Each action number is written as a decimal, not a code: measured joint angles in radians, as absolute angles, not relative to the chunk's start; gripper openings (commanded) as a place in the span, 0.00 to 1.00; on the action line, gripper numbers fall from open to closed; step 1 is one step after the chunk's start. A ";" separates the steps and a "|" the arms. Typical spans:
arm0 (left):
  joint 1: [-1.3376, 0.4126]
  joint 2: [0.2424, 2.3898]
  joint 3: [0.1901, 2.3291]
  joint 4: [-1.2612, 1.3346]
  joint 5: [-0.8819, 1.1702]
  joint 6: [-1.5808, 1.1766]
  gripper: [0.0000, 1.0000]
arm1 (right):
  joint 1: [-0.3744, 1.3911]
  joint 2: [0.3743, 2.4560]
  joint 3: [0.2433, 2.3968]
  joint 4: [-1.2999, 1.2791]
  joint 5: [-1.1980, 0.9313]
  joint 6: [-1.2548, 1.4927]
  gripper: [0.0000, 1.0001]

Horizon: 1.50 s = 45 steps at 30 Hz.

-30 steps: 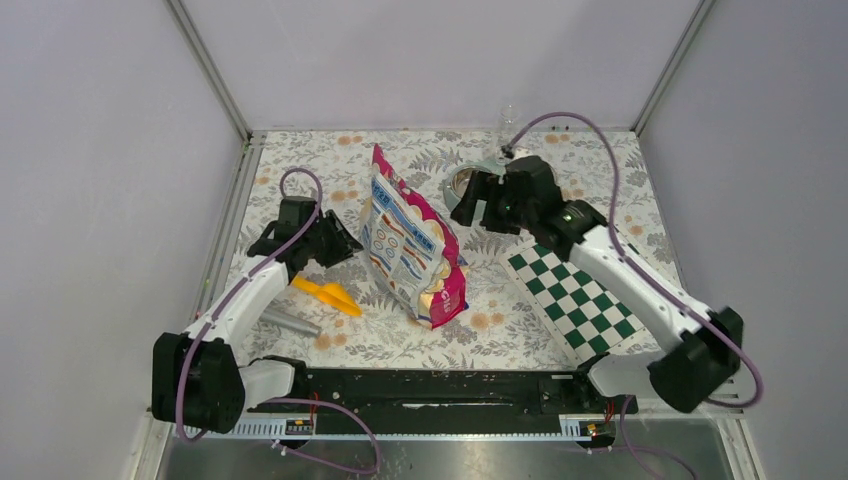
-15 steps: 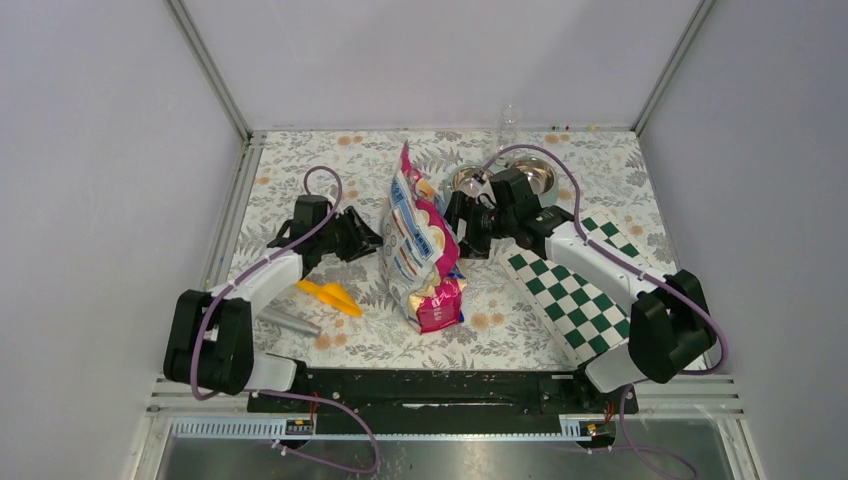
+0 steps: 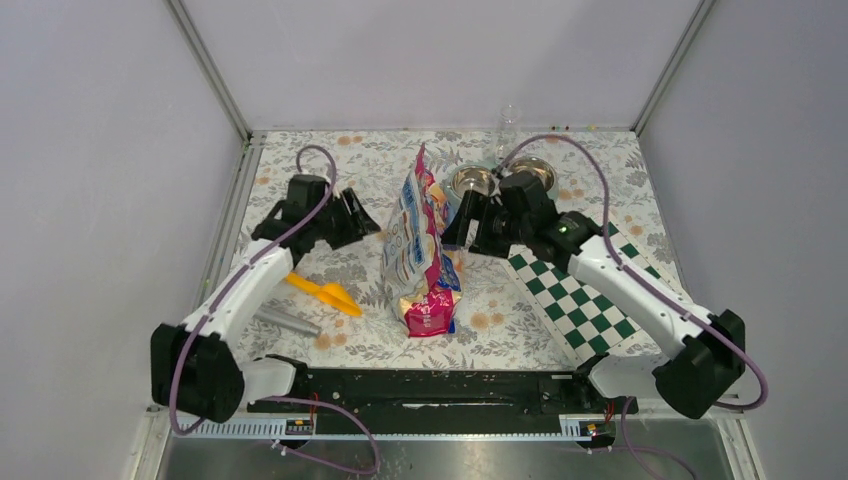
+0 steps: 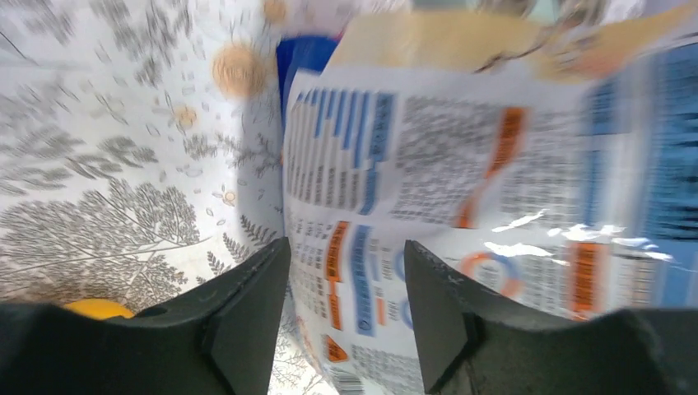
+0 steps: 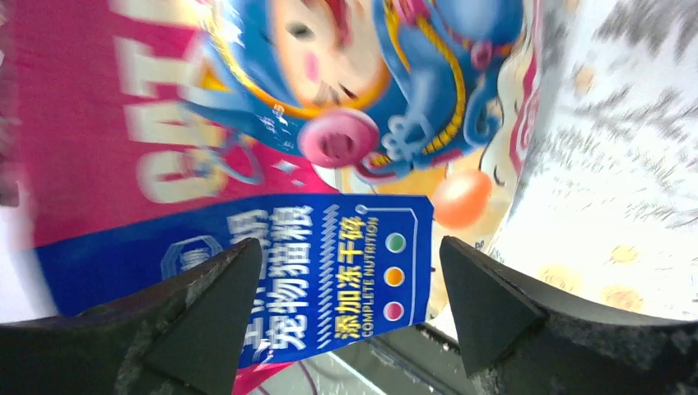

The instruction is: Serve the pet food

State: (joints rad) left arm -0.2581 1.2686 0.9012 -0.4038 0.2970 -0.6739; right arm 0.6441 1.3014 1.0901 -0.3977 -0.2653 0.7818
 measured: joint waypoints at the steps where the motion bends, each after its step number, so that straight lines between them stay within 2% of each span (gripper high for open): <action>1: -0.261 1.247 0.944 -0.447 0.269 -0.659 0.64 | 0.645 1.293 1.124 -0.426 -0.233 0.770 0.83; 5: -0.262 1.158 1.113 -0.537 0.211 -0.611 0.85 | 0.643 1.249 1.279 -0.487 -0.155 0.686 0.67; 6: -0.262 1.140 1.133 -0.542 0.210 -0.603 0.96 | 0.643 1.240 1.306 -0.488 -0.161 0.665 0.61; 7: -0.263 1.119 1.153 -0.550 0.211 -0.594 0.99 | 0.642 1.233 1.337 -0.487 -0.178 0.641 0.55; 8: -0.266 1.100 1.172 -0.559 0.211 -0.583 0.99 | 0.642 1.230 1.362 -0.484 -0.197 0.619 0.51; 10: -0.271 1.080 1.203 -0.589 0.206 -0.568 0.99 | 0.643 1.231 1.393 -0.481 -0.235 0.591 0.49; 14: -0.276 1.080 1.253 -0.638 0.191 -0.543 0.99 | 0.643 1.235 1.411 -0.489 -0.282 0.583 0.57; 19: -0.276 1.089 1.292 -0.657 0.190 -0.538 0.95 | 0.643 1.240 1.411 -0.521 -0.282 0.628 0.54; 26: -0.276 1.117 1.301 -0.657 0.236 -0.538 0.94 | 0.683 1.274 1.460 -0.611 -0.272 0.663 0.54; 29: -0.276 1.112 1.301 -0.656 0.245 -0.534 0.94 | 0.734 1.274 1.478 -0.624 -0.247 0.670 0.45; 38: -0.276 1.091 1.301 -0.646 0.249 -0.516 0.94 | 0.844 1.275 1.481 -0.674 -0.089 0.694 0.29; 45: -0.276 1.092 1.301 -0.633 0.247 -0.509 0.94 | 0.864 1.300 1.519 -0.718 -0.017 0.695 0.27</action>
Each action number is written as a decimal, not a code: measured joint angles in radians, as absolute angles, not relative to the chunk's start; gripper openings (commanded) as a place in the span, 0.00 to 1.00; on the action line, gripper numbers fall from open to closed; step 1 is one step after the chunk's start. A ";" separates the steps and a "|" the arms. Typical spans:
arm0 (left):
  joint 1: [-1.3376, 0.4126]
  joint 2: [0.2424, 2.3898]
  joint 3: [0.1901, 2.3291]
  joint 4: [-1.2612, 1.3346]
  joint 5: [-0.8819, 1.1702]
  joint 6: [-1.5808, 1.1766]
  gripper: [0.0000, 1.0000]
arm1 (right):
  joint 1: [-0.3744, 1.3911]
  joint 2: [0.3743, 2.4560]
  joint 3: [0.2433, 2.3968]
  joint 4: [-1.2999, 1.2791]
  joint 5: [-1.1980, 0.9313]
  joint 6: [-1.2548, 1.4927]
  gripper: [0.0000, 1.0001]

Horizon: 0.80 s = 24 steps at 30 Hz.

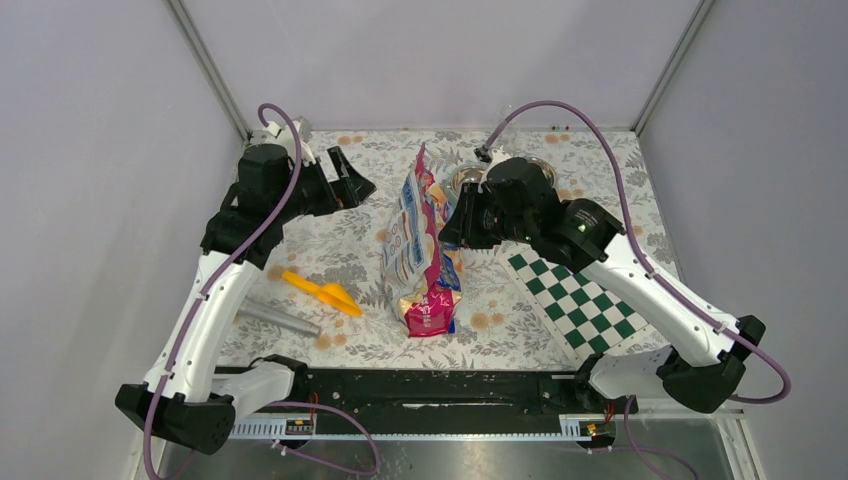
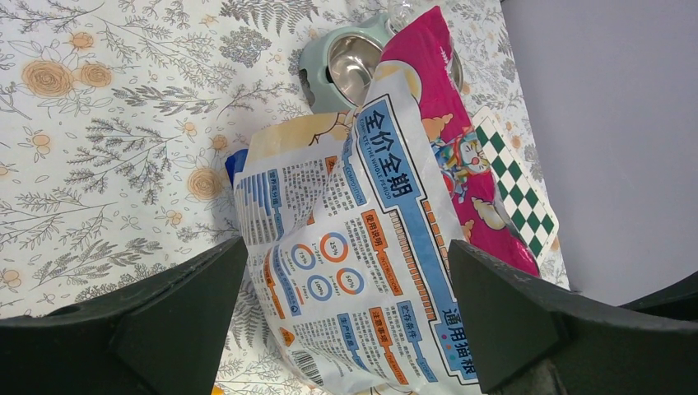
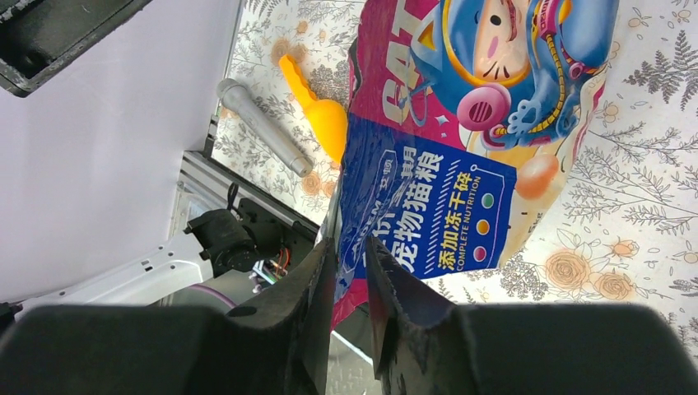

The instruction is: Serve the pet food

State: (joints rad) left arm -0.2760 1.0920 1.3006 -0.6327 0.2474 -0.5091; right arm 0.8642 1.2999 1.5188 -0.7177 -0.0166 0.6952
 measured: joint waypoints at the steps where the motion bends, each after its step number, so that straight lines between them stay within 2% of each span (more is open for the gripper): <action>1: -0.276 1.093 1.301 -0.632 0.247 -0.509 0.94 | 0.865 1.302 1.521 -0.723 -0.015 0.693 0.27; 10: -0.276 1.104 1.300 -0.629 0.249 -0.514 0.93 | 0.868 1.351 1.555 -0.729 -0.020 0.662 0.30; 16: -0.276 1.117 1.300 -0.628 0.253 -0.522 0.84 | 0.868 1.394 1.600 -0.763 -0.007 0.655 0.30; 21: -0.276 1.124 1.300 -0.627 0.288 -0.529 0.80 | 0.870 1.447 1.656 -0.791 0.034 0.654 0.30; 23: -0.276 1.131 1.300 -0.625 0.318 -0.539 0.79 | 0.871 1.457 1.657 -0.792 0.044 0.655 0.25; 24: -0.277 1.133 1.300 -0.625 0.332 -0.545 0.79 | 0.871 1.460 1.657 -0.792 0.044 0.655 0.18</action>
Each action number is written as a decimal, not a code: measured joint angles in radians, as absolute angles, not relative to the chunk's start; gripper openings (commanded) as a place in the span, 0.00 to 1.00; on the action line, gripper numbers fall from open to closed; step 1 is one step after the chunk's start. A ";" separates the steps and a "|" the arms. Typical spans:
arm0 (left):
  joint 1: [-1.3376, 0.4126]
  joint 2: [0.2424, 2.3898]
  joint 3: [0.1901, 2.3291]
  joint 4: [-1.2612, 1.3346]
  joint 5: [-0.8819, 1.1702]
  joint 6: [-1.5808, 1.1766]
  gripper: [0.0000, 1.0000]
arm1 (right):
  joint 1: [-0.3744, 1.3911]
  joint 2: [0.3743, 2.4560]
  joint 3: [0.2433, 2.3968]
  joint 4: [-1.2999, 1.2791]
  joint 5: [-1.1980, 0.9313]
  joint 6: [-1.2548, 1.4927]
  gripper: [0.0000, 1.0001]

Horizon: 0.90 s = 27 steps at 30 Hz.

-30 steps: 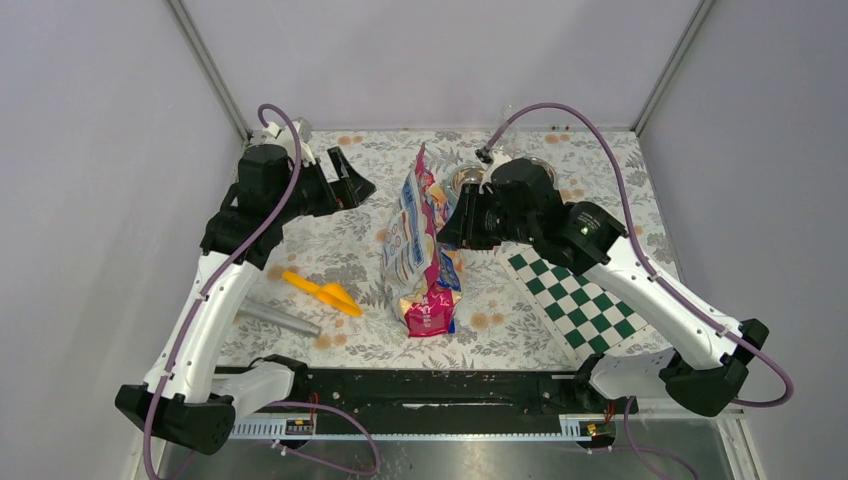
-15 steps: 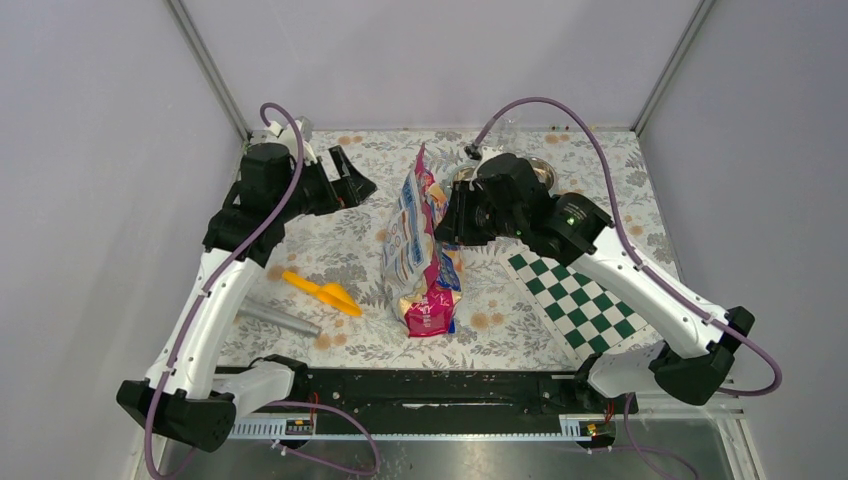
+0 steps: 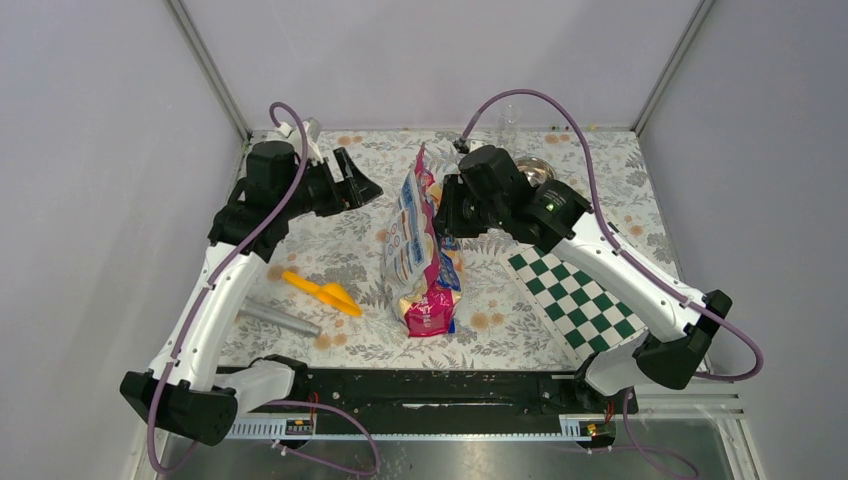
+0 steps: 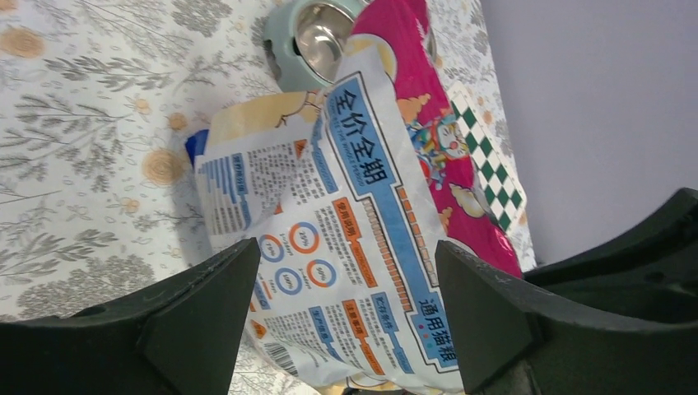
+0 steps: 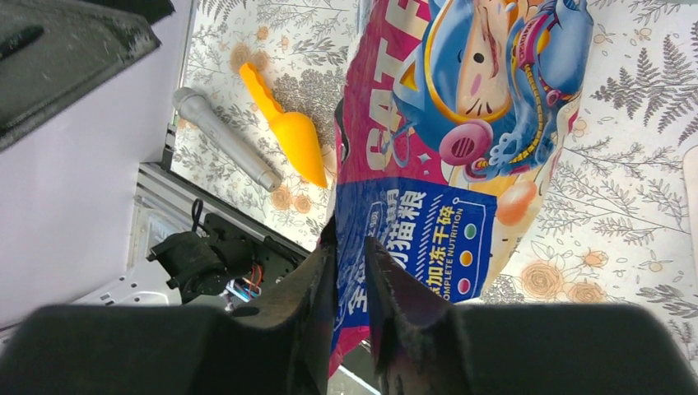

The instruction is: Serve the pet food

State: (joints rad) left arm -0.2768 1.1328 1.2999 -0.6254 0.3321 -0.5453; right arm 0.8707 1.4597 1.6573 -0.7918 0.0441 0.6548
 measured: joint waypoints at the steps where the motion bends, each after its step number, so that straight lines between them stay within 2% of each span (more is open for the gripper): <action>1: -0.279 1.134 1.300 -0.625 0.343 -0.551 0.78 | 0.871 1.462 1.658 -0.790 0.043 0.655 0.13; 3: -0.286 1.134 1.299 -0.625 0.369 -0.565 0.77 | 0.871 1.464 1.657 -0.779 0.040 0.656 0.00; 14: -0.389 1.132 1.234 -0.504 0.492 -0.736 0.71 | 0.871 1.448 1.624 -0.712 -0.021 0.673 0.00; 15: -0.400 1.132 1.234 -0.501 0.496 -0.745 0.69 | 0.871 1.446 1.624 -0.713 -0.021 0.677 0.00; 18: -0.436 1.137 1.234 -0.485 0.509 -0.773 0.51 | 0.871 1.444 1.625 -0.719 -0.022 0.692 0.00; 20: -0.453 1.147 1.234 -0.472 0.521 -0.787 0.43 | 0.871 1.444 1.626 -0.725 -0.022 0.705 0.00; 22: -0.461 1.159 1.234 -0.466 0.530 -0.796 0.40 | 0.871 1.444 1.627 -0.728 -0.027 0.718 0.00; 27: -0.466 1.183 1.234 -0.461 0.544 -0.815 0.40 | 0.870 1.444 1.628 -0.728 -0.038 0.739 0.00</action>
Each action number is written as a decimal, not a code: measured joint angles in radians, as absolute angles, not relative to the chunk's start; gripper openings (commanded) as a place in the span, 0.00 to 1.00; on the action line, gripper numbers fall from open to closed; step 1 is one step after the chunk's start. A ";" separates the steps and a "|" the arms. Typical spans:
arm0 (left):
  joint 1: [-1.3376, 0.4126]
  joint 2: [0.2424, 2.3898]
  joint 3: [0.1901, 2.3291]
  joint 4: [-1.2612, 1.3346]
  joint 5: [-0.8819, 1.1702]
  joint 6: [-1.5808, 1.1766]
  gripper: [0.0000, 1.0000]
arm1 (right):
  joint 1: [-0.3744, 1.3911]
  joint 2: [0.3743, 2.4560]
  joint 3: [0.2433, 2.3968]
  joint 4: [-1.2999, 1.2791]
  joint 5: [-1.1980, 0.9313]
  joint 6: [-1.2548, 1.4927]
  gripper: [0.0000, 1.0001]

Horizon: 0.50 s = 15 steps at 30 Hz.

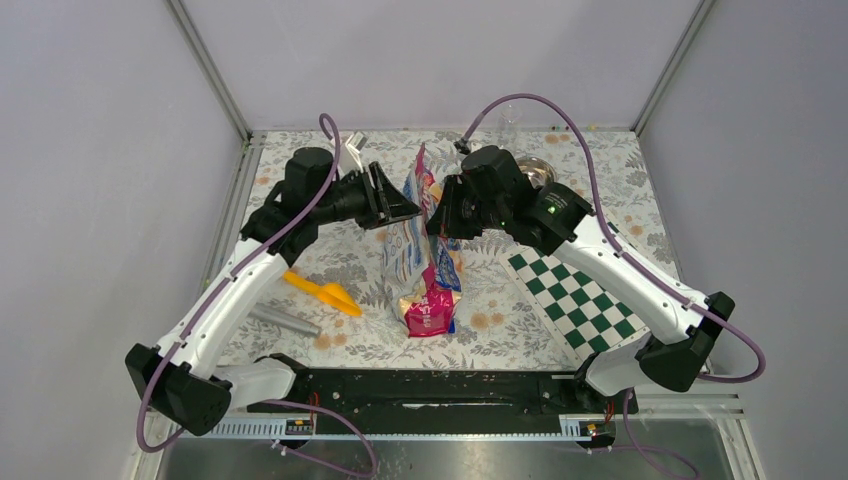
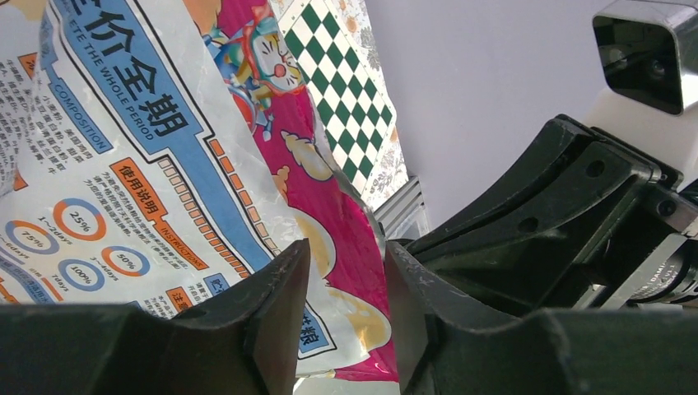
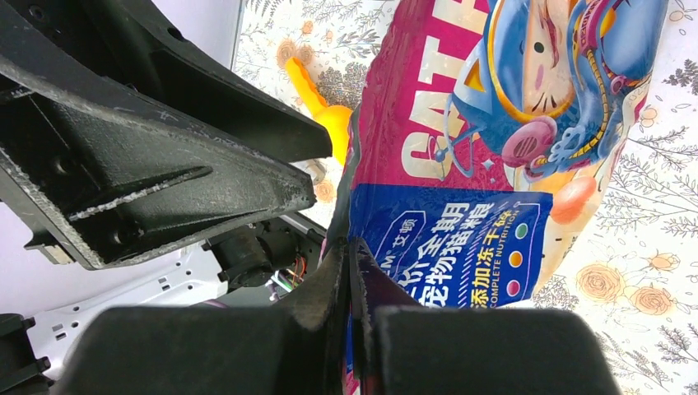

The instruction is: Serve the pet food

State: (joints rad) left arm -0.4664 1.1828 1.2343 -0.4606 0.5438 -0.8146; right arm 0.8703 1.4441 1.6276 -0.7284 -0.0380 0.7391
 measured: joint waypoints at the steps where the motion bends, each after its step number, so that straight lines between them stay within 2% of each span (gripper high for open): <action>1: -0.467 1.184 1.234 -0.461 0.545 -0.818 0.41 | 0.870 1.444 1.628 -0.728 -0.039 0.741 0.00; 5: -0.477 1.188 1.234 -0.459 0.554 -0.830 0.45 | 0.870 1.437 1.620 -0.720 -0.047 0.743 0.00; 11: -0.490 1.204 1.234 -0.451 0.569 -0.830 0.45 | 0.869 1.424 1.593 -0.690 -0.064 0.746 0.00; 13: -0.497 1.209 1.234 -0.450 0.572 -0.816 0.42 | 0.868 1.423 1.591 -0.685 -0.069 0.747 0.00; 15: -0.501 1.213 1.234 -0.451 0.572 -0.802 0.33 | 0.868 1.423 1.590 -0.683 -0.071 0.746 0.00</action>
State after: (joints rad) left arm -0.5011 1.2133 1.2343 -0.4507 0.5724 -0.8024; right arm 0.8677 1.4235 1.5898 -0.6827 -0.0711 0.7464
